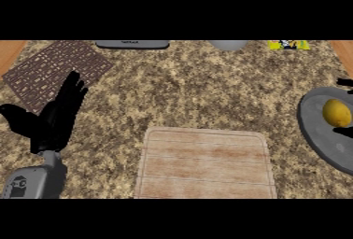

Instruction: Pick the lemon from the cutting board and place it in the pan

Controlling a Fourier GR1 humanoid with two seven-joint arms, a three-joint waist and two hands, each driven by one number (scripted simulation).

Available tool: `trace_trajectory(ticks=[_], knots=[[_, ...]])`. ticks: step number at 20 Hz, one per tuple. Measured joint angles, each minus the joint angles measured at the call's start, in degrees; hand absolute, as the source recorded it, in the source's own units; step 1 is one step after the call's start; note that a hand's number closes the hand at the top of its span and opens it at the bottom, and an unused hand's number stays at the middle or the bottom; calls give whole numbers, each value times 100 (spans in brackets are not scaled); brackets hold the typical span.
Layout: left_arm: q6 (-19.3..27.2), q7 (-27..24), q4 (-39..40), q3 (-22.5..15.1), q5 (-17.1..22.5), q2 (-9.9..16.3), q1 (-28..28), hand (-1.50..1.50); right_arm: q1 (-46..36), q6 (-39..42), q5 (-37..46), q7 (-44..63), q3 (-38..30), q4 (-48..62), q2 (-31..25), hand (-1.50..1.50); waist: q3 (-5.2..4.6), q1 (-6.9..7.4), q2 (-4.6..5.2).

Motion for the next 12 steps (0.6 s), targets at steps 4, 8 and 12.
trace_trajectory(ticks=[4, 8, 12], knots=[[-25, 152, -62, 78, 65, 81, -43, 0, -91, 525, -561, -458, -482, 361, -234, -150, 3, -34, -10], [-1, 62, -13, 86, 19, 69, -38, 0, -191, 1357, -1108, -566, -966, 787, -605, -150, 2, -58, -8], [-58, 82, -141, 100, 84, 81, 82, 0, -99, 2044, -1574, -441, -1366, 1158, -1175, -150, 8, -68, -11]])
